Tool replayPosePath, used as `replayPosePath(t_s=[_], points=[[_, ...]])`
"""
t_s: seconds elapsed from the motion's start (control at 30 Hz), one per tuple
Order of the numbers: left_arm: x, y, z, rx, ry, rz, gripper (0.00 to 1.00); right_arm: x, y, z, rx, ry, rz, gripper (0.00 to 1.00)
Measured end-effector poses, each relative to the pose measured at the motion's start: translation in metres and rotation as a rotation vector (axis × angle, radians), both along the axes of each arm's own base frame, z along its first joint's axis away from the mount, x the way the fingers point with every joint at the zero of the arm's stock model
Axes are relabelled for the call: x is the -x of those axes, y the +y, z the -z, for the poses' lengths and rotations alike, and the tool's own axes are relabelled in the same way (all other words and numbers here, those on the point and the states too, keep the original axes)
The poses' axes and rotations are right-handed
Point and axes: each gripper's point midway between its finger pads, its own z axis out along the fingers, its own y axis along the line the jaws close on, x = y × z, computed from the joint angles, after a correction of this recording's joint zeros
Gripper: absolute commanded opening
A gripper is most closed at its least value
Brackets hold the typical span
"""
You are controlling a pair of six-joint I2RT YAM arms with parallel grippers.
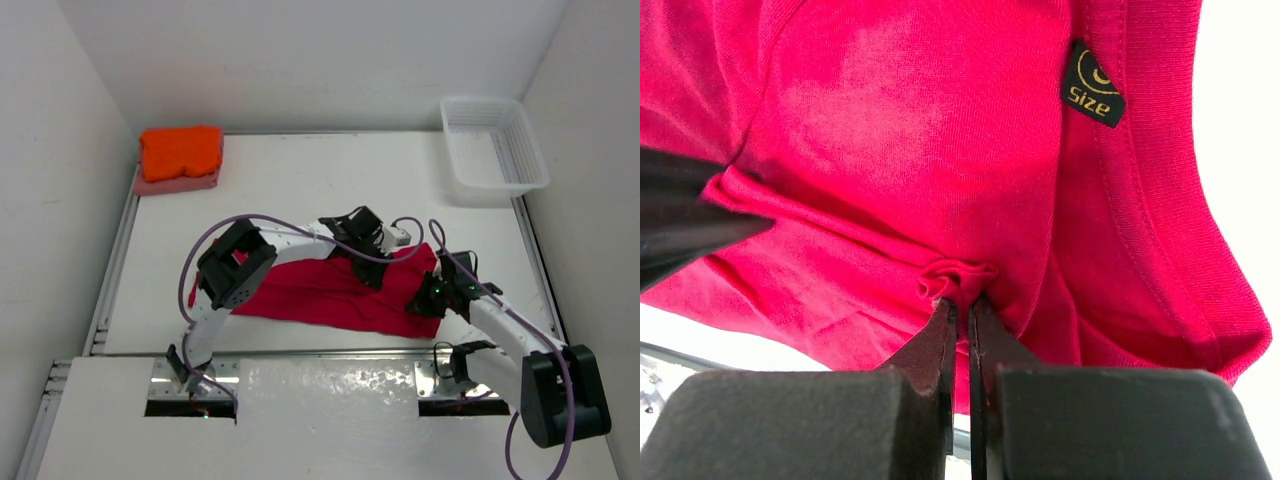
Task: Fold and stack the t-shirts
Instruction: Fold the other side of the tshirt into a rectangle
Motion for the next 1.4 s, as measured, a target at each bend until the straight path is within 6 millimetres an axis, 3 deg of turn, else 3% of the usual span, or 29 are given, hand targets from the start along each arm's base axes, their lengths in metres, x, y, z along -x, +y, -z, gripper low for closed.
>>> replayPosePath(t_s=[0.2, 0.33, 0.6, 0.7, 1.07, 1.2, 1.4], points=[[-0.003, -0.004, 0.007, -0.018, 0.021, -0.009, 0.0, 0.0, -0.001, 0.0, 0.008, -0.002, -0.003, 0.0], [-0.012, -0.008, -0.007, -0.004, 0.017, -0.017, 0.0, 0.0, -0.008, -0.005, 0.054, -0.012, -0.018, 0.0], [-0.015, -0.004, -0.033, 0.04, 0.035, -0.003, 0.0, -0.018, -0.014, -0.055, 0.113, -0.151, -0.097, 0.0], [-0.01, 0.0, -0.032, 0.04, 0.048, 0.011, 0.0, -0.012, -0.012, -0.063, 0.115, -0.144, -0.135, 0.0], [0.012, 0.014, -0.027, 0.022, 0.11, 0.061, 0.0, 0.025, 0.003, -0.061, 0.046, -0.036, -0.251, 0.0], [0.01, 0.014, -0.026, 0.02, 0.103, 0.056, 0.0, 0.02, 0.005, -0.063, 0.05, 0.0, -0.281, 0.0], [-0.015, 0.026, -0.012, -0.009, 0.046, -0.068, 0.0, -0.016, 0.0, -0.053, 0.096, -0.005, -0.269, 0.0]])
